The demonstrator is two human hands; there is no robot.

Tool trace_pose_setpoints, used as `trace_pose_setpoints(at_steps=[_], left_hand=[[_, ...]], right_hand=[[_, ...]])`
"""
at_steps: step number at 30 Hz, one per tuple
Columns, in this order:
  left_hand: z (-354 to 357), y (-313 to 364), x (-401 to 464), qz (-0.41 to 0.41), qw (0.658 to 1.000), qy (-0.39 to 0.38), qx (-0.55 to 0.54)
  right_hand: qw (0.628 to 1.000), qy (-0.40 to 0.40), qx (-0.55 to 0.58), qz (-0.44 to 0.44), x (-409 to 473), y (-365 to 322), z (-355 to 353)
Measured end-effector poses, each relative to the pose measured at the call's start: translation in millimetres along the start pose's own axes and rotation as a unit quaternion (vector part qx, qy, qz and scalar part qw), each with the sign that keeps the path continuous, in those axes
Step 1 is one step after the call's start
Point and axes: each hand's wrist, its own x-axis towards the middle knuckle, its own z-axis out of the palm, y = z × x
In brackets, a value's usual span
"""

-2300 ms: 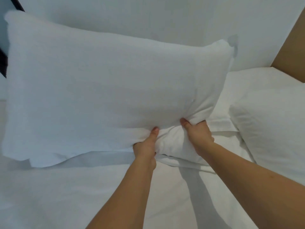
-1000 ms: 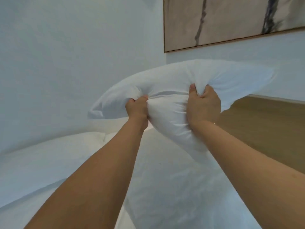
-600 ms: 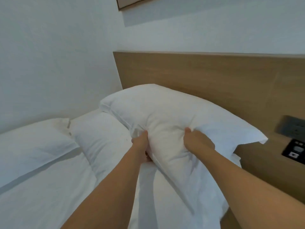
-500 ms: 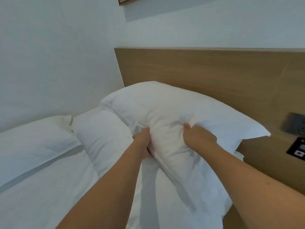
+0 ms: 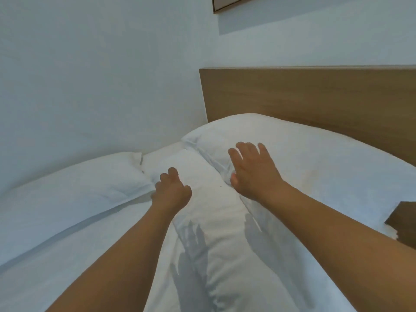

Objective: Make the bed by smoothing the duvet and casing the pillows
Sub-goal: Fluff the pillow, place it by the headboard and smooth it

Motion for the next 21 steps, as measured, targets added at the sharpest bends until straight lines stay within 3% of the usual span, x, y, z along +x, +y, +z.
trace_pose_setpoints(at_steps=[4, 9, 17, 21], left_hand=[[-22, -74, 18, 0.077, 0.974, 0.042, 0.207], [-36, -185, 56, 0.039, 0.942, 0.036, 0.332], [10, -390, 134, -0.075, 0.914, -0.021, 0.398], [32, -478, 190, -0.133, 0.915, 0.001, 0.381]], right_hand=[[0.997, 0.000, 0.029, -0.066, 34, -76, 33], [0.991, -0.012, 0.037, -0.128, 85, -173, 90], [0.979, -0.055, 0.010, -0.198, 173, -329, 223], [0.974, -0.067, 0.002, -0.217, 214, -407, 293]])
